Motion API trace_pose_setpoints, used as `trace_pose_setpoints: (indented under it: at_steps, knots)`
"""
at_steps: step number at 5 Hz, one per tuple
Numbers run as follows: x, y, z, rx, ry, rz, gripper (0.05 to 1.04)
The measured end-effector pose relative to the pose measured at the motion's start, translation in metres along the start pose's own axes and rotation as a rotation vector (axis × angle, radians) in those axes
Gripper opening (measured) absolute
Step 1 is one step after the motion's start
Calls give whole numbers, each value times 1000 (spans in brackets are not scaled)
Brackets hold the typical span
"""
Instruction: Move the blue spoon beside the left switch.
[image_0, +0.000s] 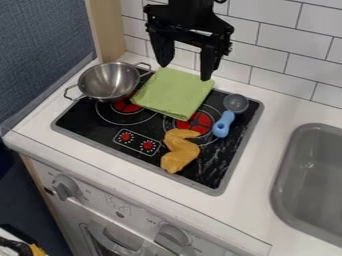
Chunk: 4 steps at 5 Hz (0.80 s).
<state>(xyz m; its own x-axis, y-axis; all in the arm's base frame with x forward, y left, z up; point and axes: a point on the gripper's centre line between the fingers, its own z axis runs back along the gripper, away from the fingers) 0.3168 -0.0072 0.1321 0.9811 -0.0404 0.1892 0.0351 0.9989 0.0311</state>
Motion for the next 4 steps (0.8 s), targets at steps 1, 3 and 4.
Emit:
trace_pose_setpoints:
  at_steps: [1, 3, 4]
  knots:
    - [-2, -1, -9, -2, 29, 3, 999]
    - [14, -33, -44, -45, 30, 18, 999]
    - [25, -44, -85, -7, 103, 24, 999]
